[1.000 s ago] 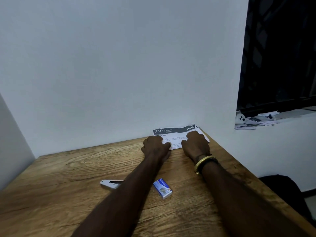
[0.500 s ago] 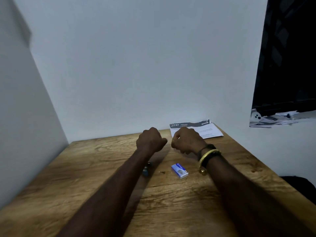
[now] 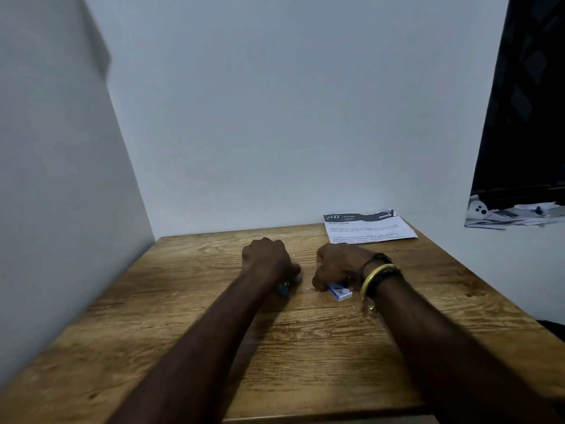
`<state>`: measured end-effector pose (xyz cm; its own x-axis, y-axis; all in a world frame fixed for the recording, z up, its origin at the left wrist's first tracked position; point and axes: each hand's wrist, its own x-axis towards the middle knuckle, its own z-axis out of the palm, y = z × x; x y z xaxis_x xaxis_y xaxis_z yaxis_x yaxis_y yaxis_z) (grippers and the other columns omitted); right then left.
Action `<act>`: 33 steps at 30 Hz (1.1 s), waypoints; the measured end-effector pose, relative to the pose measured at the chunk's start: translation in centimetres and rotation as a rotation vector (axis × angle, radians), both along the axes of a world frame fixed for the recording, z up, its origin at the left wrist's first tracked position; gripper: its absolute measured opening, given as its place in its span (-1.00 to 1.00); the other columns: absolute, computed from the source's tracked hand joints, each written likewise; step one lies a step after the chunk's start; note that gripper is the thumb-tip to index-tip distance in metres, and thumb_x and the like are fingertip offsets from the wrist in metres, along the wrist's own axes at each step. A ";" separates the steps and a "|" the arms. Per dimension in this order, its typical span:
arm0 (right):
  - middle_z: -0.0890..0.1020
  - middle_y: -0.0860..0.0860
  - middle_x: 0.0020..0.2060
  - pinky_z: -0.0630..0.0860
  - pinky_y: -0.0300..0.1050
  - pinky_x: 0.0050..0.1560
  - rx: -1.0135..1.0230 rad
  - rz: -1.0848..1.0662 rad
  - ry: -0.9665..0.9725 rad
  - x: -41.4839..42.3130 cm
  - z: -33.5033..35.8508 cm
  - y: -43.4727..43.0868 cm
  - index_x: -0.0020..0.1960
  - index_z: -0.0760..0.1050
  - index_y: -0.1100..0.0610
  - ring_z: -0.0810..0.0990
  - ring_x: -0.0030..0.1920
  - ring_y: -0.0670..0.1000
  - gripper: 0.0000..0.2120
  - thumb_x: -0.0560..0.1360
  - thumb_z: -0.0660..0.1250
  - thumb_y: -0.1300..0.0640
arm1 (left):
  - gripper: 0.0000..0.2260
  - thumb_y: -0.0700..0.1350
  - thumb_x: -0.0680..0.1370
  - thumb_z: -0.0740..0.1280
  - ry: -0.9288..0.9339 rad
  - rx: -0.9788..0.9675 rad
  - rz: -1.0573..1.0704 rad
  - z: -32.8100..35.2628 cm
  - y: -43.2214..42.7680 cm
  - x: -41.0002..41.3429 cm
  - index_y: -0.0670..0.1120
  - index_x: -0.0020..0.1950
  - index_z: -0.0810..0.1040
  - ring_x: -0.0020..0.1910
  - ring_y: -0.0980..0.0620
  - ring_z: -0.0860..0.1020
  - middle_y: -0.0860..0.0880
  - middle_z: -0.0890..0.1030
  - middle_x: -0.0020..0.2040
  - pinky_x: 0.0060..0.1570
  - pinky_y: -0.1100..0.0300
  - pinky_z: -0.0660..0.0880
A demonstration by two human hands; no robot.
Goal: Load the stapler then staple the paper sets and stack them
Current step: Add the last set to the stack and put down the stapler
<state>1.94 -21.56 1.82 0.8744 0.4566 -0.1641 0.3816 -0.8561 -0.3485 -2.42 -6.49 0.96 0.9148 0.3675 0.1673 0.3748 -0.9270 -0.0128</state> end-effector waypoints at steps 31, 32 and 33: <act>0.73 0.12 -0.03 0.65 -0.04 0.02 0.305 -0.177 -0.315 4.7 -3.1 5.8 -0.03 0.67 0.14 0.68 0.07 0.18 -0.82 0.39 0.49 0.11 | -0.79 0.00 0.48 0.46 -0.227 -0.324 -0.099 -1.6 3.1 1.9 -0.08 0.01 0.74 0.06 -0.12 0.66 -0.09 0.73 0.03 0.02 0.05 0.60; 0.73 0.12 -0.02 0.64 -0.05 0.02 0.301 -0.176 -0.316 4.7 -3.1 5.8 -0.03 0.67 0.13 0.68 0.07 0.18 -0.82 0.39 0.49 0.10 | -0.79 0.00 0.48 0.46 -0.228 -0.321 -0.095 -1.6 3.1 1.9 -0.08 0.02 0.74 0.07 -0.12 0.66 -0.09 0.73 0.03 0.02 0.06 0.59; 0.73 0.12 -0.02 0.64 -0.05 0.03 0.294 -0.174 -0.315 4.7 -3.0 5.8 -0.03 0.67 0.13 0.68 0.08 0.18 -0.82 0.40 0.50 0.10 | -0.79 0.00 0.48 0.46 -0.228 -0.319 -0.093 -1.6 3.1 1.9 -0.07 0.02 0.73 0.08 -0.12 0.65 -0.09 0.72 0.04 0.01 0.06 0.58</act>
<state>6.62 -15.76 -1.23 0.9286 0.2859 0.2365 0.3672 -0.7992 -0.4758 -0.55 -3.39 -0.67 0.8992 0.3514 0.2608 0.2490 -0.9010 0.3554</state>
